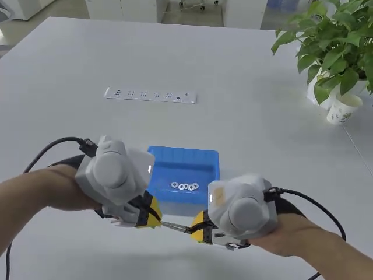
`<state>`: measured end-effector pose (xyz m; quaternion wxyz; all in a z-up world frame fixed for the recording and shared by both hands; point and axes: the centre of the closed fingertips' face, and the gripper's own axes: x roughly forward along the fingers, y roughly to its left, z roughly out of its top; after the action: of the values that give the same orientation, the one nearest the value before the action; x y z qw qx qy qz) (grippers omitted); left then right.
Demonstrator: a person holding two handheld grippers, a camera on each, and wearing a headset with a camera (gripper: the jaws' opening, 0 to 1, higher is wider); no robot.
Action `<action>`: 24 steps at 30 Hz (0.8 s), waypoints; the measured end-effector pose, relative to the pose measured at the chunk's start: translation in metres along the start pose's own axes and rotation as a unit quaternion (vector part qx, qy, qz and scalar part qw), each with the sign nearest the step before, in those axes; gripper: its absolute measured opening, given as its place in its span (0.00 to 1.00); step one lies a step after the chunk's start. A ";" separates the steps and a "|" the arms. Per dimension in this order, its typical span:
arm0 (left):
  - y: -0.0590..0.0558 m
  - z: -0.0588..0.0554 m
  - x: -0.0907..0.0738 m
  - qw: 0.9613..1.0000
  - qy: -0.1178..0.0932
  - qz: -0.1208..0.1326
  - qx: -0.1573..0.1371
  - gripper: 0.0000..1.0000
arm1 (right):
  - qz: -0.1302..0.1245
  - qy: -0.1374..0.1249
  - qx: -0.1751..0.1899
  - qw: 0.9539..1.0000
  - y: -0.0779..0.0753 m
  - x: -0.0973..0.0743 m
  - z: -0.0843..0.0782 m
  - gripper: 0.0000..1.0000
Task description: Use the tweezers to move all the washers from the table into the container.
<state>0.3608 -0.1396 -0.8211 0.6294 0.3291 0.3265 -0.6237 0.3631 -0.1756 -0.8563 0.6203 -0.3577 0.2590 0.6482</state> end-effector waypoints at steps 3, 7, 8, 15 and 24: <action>-0.003 -0.006 0.006 1.000 0.003 -0.003 -0.003 0.06 | 0.005 0.005 -0.003 1.000 0.003 0.005 -0.003 0.05; -0.006 -0.015 0.013 1.000 0.014 -0.006 0.000 0.06 | 0.012 0.012 -0.007 1.000 0.008 0.012 -0.006 0.05; -0.008 -0.018 0.016 1.000 0.018 -0.009 0.000 0.06 | 0.014 0.014 -0.008 1.000 0.009 0.014 -0.007 0.05; -0.014 -0.034 0.029 0.999 0.036 -0.022 -0.001 0.06 | 0.025 0.012 -0.001 1.000 0.016 0.022 -0.011 0.05; -0.014 -0.043 0.039 0.999 0.046 -0.022 -0.009 0.06 | 0.021 0.008 0.002 1.000 0.018 0.030 -0.017 0.06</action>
<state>0.3472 -0.1268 -0.8782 0.6024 0.3449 0.3681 -0.6187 0.3488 -0.1719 -0.8918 0.6053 -0.3563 0.2727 0.6575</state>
